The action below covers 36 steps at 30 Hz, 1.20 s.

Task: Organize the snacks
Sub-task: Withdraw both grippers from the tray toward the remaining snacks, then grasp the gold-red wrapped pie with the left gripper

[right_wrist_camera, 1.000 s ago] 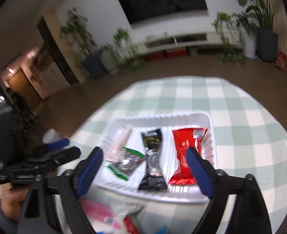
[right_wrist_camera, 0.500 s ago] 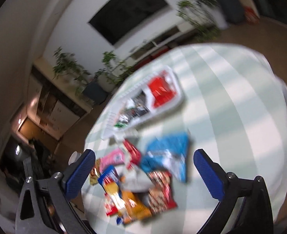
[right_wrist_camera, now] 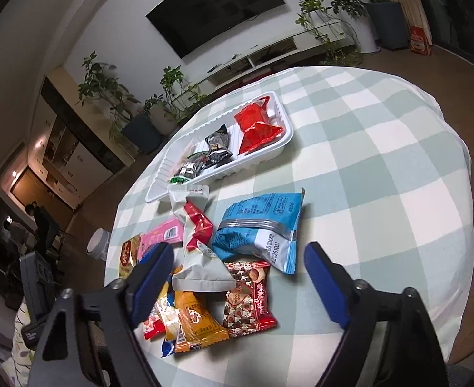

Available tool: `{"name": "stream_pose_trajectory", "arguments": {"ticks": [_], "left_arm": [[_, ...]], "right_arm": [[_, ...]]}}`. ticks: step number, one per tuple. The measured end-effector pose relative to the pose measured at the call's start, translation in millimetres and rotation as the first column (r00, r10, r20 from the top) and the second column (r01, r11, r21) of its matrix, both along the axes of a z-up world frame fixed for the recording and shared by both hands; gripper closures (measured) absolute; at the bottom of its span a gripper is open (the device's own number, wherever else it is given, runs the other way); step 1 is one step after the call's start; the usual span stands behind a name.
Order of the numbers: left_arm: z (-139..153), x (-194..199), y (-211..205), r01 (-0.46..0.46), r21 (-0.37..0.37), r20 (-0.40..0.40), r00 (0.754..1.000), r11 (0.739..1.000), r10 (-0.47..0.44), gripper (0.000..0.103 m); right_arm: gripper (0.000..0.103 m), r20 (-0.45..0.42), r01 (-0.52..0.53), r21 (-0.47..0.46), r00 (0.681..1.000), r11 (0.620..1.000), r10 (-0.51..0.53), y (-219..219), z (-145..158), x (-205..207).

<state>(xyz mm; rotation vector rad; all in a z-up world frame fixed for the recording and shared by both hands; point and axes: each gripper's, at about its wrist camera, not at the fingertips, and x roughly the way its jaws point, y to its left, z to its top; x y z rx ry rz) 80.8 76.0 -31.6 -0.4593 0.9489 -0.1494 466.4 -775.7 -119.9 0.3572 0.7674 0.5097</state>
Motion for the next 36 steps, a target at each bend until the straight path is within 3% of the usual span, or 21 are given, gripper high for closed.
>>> {"name": "stream_pose_trajectory", "arguments": {"ticks": [3, 7, 14, 19, 26, 31, 36], "left_arm": [[0, 2, -3, -0.006, 0.018, 0.002, 1.0, 1.0, 0.006, 0.001], [1, 13, 21, -0.082, 0.023, -0.001, 0.997, 0.996, 0.082, 0.001], [18, 52, 29, -0.085, 0.218, -0.025, 0.995, 0.972, 0.092, 0.001], [11, 76, 27, -0.051, 0.272, -0.057, 0.996, 0.961, 0.069, 0.003], [-6, 81, 37, -0.05, 0.252, -0.071, 0.995, 0.967, 0.071, 0.029], [-7, 84, 40, -0.061, 0.273, -0.073, 0.994, 0.96, 0.084, 0.029], [-10, 91, 33, -0.045, 0.349, -0.089, 0.993, 0.936, 0.081, 0.029]], "right_arm": [[0.023, 0.013, -0.012, -0.022, 1.0, 1.0, 0.012, 4, 1, -2], [0.023, 0.025, -0.021, -0.036, 0.999, 0.999, 0.022, 6, 2, -4], [0.023, 0.03, -0.031, -0.047, 0.999, 0.998, 0.032, 9, 3, -4], [0.023, 0.029, -0.031, -0.048, 0.999, 0.998, 0.033, 10, 3, -5], [0.024, 0.028, -0.04, -0.05, 0.999, 0.998, 0.041, 11, 3, -5], [0.024, 0.026, -0.044, -0.052, 0.999, 0.998, 0.045, 12, 3, -5], [0.024, 0.026, -0.044, -0.053, 0.999, 0.998, 0.046, 12, 3, -6]]}}
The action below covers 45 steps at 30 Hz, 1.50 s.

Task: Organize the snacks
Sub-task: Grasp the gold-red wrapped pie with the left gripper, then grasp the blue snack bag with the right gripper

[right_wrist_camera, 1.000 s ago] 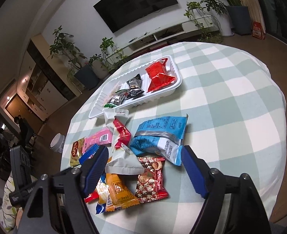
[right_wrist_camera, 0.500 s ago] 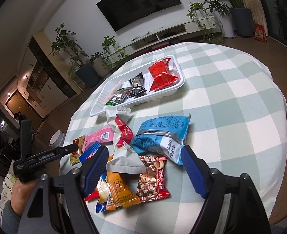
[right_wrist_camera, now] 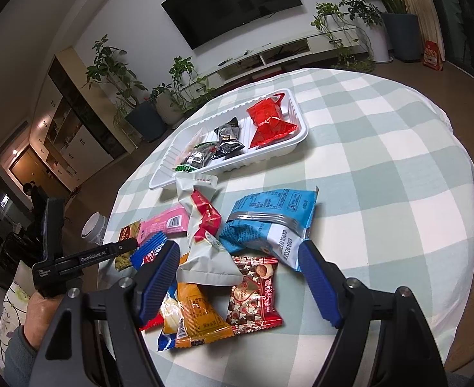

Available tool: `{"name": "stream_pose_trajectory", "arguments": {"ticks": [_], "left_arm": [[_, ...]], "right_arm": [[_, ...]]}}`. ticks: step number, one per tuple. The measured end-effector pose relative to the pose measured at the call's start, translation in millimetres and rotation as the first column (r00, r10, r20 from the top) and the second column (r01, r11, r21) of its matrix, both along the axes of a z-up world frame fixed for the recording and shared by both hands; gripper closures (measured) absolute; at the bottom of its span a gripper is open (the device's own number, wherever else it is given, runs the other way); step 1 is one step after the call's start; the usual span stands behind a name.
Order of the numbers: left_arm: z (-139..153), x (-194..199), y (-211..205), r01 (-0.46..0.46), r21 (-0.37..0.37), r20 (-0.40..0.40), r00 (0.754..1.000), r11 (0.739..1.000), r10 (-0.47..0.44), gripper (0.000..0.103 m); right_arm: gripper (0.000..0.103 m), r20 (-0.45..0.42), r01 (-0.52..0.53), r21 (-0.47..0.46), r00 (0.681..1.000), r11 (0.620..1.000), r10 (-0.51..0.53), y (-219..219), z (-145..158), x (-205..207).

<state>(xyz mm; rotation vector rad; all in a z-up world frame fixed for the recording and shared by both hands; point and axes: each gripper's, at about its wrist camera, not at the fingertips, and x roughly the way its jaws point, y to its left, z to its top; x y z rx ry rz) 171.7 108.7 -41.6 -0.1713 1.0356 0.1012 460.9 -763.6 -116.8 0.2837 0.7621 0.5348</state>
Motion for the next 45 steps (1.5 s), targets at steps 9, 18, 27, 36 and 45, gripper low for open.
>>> {"name": "stream_pose_trajectory", "arguments": {"ticks": [9, 18, 27, 36, 45], "left_arm": [[-2, 6, -6, 0.031, 0.078, -0.002, 1.0, 0.996, -0.031, 0.04], [-2, 4, -6, 0.042, 0.1, 0.002, 0.999, 0.994, -0.043, 0.047], [1, -3, -6, 0.098, 0.046, 0.027, 0.995, 0.994, -0.1, 0.068], [2, -9, 4, 0.107, -0.064, 0.057, 0.993, 0.992, -0.103, 0.071], [3, -10, 3, 0.13, -0.106, 0.065, 0.99, 0.986, -0.124, 0.071]], "right_arm": [[0.024, 0.002, -0.006, -0.012, 1.0, 1.0, 0.006, 1, -1, 2], [0.026, 0.006, -0.008, -0.024, 1.0, 1.0, 0.008, 1, 0, 2], [0.027, 0.016, 0.032, -0.011, 0.999, 0.999, -0.032, -12, 3, 6], [0.023, 0.074, -0.136, -0.297, 0.984, 0.945, 0.165, 5, 28, 26], [0.023, 0.034, -0.37, -0.615, 0.87, 0.696, 0.493, 49, 17, 42]]}}
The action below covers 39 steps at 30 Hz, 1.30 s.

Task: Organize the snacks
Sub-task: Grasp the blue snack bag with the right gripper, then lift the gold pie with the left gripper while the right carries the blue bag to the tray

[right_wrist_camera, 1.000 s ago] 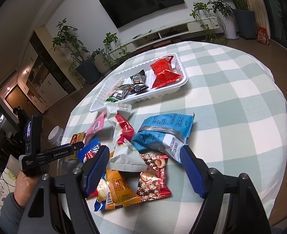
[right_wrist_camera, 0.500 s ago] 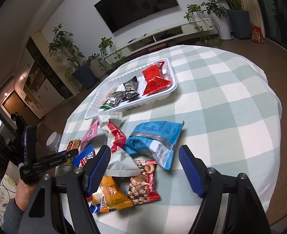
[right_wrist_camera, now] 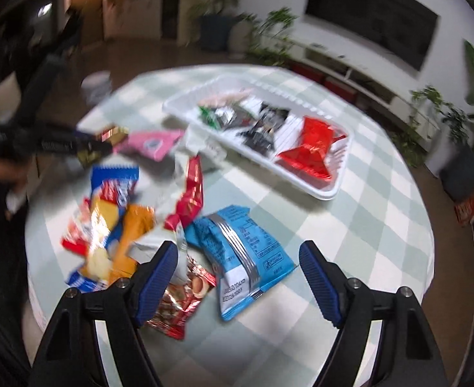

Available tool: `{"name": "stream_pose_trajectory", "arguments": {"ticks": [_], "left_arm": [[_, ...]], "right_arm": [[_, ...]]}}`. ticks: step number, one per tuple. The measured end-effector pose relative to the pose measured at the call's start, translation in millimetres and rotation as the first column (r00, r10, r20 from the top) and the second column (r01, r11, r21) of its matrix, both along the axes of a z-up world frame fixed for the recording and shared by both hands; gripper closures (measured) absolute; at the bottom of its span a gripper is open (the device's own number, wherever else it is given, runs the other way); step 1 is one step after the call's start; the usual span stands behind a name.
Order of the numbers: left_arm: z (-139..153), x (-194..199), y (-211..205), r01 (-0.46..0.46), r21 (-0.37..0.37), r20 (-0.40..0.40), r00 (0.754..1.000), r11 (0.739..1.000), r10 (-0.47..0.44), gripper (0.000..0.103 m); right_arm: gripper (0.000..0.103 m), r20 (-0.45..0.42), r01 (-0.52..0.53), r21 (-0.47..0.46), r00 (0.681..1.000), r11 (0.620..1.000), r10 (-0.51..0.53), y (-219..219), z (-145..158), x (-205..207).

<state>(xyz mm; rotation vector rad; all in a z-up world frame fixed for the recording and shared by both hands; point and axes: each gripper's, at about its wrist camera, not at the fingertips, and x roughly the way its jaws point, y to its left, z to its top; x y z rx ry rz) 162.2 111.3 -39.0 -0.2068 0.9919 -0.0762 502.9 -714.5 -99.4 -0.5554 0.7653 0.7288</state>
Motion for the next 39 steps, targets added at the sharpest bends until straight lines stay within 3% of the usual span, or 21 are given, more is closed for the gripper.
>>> {"name": "stream_pose_trajectory", "arguments": {"ticks": [6, 12, 14, 18, 22, 24, 27, 32, 39], "left_arm": [[-1, 0, 0, 0.004, -0.007, -0.001, 1.0, 1.0, -0.004, 0.071], [-1, 0, -1, 0.006, -0.006, -0.001, 1.0, 1.0, -0.006, 0.071], [-1, 0, 0, 0.006, -0.012, -0.001, 1.0, 1.0, -0.006, 0.071], [-1, 0, 3, 0.001, -0.036, 0.002, 1.0, 0.999, -0.001, 0.071], [-1, 1, 4, -0.003, -0.039, 0.004, 1.0, 0.999, 0.003, 0.071], [-1, 0, 4, -0.005, -0.042, 0.006, 1.0, 0.999, 0.005, 0.072], [-1, -1, 7, -0.015, -0.063, 0.01, 1.0, 0.998, 0.016, 0.072], [0, -2, 10, -0.028, -0.083, 0.023, 0.999, 0.996, 0.03, 0.072], [6, -7, 15, -0.046, -0.105, 0.051, 0.997, 0.993, 0.052, 0.072]], "right_arm": [[0.023, -0.062, -0.015, -0.124, 0.998, 0.992, 0.007, 11, -29, 27], [0.028, -0.093, -0.038, -0.123, 0.995, 0.992, 0.027, 17, -40, 38], [0.034, -0.1, -0.043, -0.127, 0.995, 0.991, 0.031, 18, -43, 38], [0.043, -0.122, -0.033, -0.069, 0.992, 0.997, 0.025, 13, -44, 36], [0.049, -0.168, 0.074, 0.073, 0.984, 0.995, -0.061, -1, -38, 31], [0.049, -0.142, 0.108, 0.097, 0.986, 0.989, -0.093, -5, -30, 27], [0.049, -0.155, 0.153, 0.195, 0.98, 0.969, -0.124, -15, -18, 23], [0.049, -0.142, 0.24, 0.276, 0.968, 0.931, -0.207, -30, -5, 20], [0.049, -0.146, 0.328, 0.313, 0.944, 0.891, -0.297, -42, -3, 30]]}}
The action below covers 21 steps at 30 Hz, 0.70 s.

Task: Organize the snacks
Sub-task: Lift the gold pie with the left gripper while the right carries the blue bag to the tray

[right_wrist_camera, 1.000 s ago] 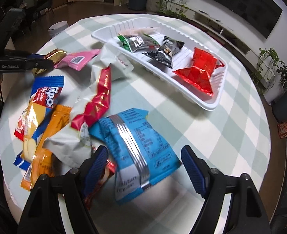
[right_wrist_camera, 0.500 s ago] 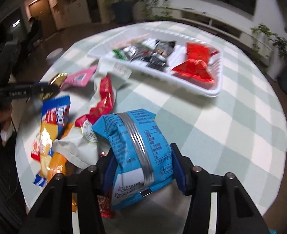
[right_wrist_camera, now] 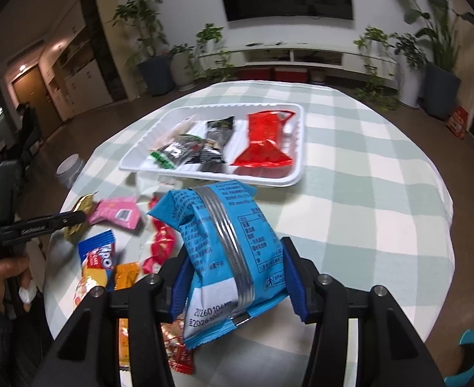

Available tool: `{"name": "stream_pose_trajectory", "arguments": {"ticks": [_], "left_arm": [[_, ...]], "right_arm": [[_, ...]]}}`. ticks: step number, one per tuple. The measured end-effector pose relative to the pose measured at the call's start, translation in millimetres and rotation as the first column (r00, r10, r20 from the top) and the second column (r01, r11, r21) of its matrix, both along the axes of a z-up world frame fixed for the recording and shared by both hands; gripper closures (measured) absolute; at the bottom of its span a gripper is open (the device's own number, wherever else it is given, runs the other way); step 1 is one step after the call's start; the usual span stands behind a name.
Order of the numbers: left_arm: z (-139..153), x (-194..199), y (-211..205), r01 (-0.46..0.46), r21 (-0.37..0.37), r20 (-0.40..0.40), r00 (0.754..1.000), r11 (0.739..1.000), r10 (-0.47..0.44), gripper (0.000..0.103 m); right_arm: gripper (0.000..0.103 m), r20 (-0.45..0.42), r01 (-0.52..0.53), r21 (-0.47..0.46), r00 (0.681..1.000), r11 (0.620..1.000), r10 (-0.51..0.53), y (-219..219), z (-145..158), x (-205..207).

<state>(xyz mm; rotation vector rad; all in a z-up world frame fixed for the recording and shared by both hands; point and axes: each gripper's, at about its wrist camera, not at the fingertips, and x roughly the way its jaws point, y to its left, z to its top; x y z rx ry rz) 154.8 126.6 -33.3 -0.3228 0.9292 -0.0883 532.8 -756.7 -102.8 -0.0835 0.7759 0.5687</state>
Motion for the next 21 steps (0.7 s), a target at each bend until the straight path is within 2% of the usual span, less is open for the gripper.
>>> {"name": "stream_pose_trajectory", "arguments": {"ticks": [6, 12, 18, 21], "left_arm": [[4, -4, 5, -0.013, -0.039, 0.027, 1.0, 0.999, 0.014, 0.072], [7, -7, 15, -0.026, -0.138, 0.05, 0.998, 0.99, 0.033, 0.072], [15, -6, 23, -0.036, -0.208, 0.064, 0.997, 0.977, 0.05, 0.072], [27, -3, 22, -0.02, -0.208, 0.088, 0.995, 0.978, 0.039, 0.072]], "right_arm": [[0.049, -0.045, 0.119, 0.068, 0.992, 0.991, -0.117, -29, -1, 12], [0.049, -0.056, 0.241, 0.126, 0.97, 0.962, -0.235, -58, 2, 19], [0.049, -0.057, 0.359, 0.217, 0.933, 0.908, -0.355, -92, 9, 23], [0.049, -0.057, 0.427, 0.253, 0.903, 0.868, -0.427, -112, 13, 25]]}}
